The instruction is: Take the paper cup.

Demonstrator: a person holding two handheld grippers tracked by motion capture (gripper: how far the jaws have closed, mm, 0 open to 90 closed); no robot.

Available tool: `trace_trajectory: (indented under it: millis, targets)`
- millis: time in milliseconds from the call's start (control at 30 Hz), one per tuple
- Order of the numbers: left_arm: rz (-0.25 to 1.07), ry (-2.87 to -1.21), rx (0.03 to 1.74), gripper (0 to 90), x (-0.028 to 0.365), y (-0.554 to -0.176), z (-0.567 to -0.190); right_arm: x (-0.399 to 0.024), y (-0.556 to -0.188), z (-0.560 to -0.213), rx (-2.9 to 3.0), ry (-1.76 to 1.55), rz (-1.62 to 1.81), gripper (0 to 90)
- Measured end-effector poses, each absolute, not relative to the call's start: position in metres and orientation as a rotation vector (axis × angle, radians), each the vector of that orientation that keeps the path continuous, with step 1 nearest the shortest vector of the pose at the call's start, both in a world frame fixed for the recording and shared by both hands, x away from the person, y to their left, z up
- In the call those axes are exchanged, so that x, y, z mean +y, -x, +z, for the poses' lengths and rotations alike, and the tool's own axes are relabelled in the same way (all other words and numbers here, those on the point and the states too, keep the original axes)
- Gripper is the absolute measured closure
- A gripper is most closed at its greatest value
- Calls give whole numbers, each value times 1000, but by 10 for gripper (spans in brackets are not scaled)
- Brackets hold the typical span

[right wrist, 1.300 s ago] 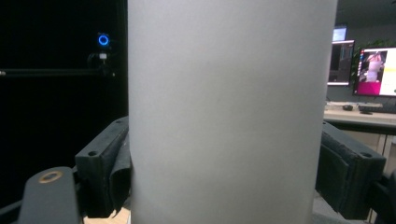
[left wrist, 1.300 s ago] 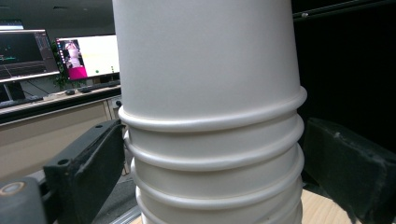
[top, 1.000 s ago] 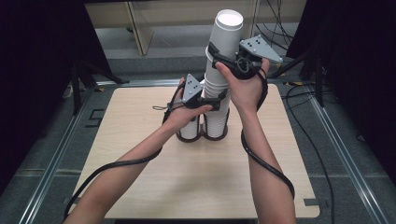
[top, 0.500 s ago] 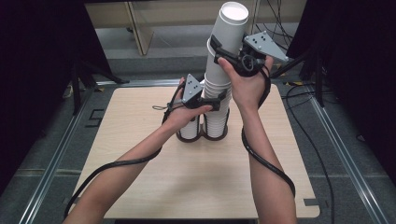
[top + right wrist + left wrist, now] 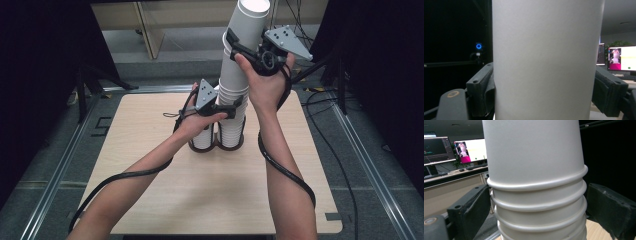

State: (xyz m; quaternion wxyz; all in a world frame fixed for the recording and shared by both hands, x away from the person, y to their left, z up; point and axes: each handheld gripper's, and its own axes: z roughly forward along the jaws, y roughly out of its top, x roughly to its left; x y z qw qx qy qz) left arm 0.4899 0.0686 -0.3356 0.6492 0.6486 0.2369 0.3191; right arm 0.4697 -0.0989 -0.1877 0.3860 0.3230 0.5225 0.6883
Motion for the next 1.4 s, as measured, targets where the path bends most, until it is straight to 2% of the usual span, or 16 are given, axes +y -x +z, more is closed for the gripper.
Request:
trace_trajectory:
  millis: [133,200,900,1367,1400]
  targets:
    - [747,-1492,521,61,71,-489,-335,-105,-462,-186,1306,-830,1774,188]
    - [766,-1553,513,53,78,-485,-333,-110,-457,-188,1298,-840,1790,188]
    - [713,-1516,472,18,120,-435,-329,-152,-404,-236,1305,-927,1774,188]
    - [738,-1548,400,17,155,-388,-360,-157,-379,-314,1322,-1122,1812,187]
    - [726,-1552,409,17,160,-381,-368,-154,-375,-328,1326,-1166,1824,188]
